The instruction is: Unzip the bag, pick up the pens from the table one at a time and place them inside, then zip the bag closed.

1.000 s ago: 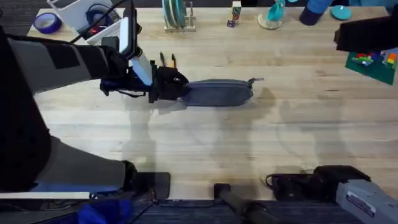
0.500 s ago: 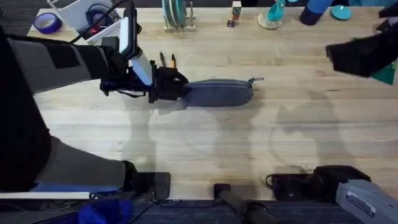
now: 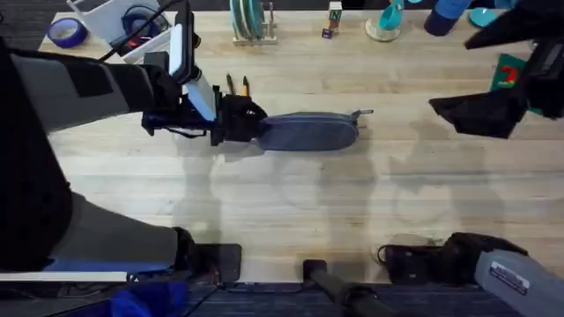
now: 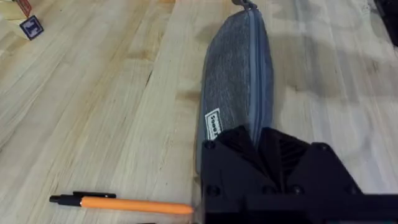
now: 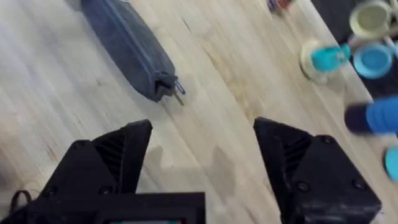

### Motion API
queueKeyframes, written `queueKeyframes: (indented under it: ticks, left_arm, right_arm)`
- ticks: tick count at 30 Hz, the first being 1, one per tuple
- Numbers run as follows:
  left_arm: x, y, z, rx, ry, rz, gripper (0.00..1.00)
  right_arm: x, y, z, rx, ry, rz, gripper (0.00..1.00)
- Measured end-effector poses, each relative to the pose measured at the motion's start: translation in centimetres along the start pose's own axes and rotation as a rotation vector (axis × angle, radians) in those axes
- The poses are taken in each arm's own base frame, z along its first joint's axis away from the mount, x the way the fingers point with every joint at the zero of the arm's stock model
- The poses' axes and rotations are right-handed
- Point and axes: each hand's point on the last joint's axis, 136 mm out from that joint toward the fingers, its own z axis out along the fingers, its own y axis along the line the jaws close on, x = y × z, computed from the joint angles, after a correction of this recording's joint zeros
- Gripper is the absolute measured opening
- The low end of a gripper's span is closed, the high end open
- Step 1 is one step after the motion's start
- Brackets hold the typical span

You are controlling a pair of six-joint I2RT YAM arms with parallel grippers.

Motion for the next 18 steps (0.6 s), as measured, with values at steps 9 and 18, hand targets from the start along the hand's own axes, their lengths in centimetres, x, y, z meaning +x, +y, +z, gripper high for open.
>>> queueKeyframes:
  ticks: [9, 18]
  left_arm:
    - [0.0, 0.0, 0.0, 0.000, 0.000, 0.000, 0.044]
    - [0.0, 0.0, 0.0, 0.000, 0.000, 0.000, 0.043]
  right_arm:
    - [1.1, 0.7, 3.7, -0.228, -0.049, -0.095, 0.996]
    - [2.5, 0.8, 7.0, -0.356, -0.077, -0.246, 0.996]
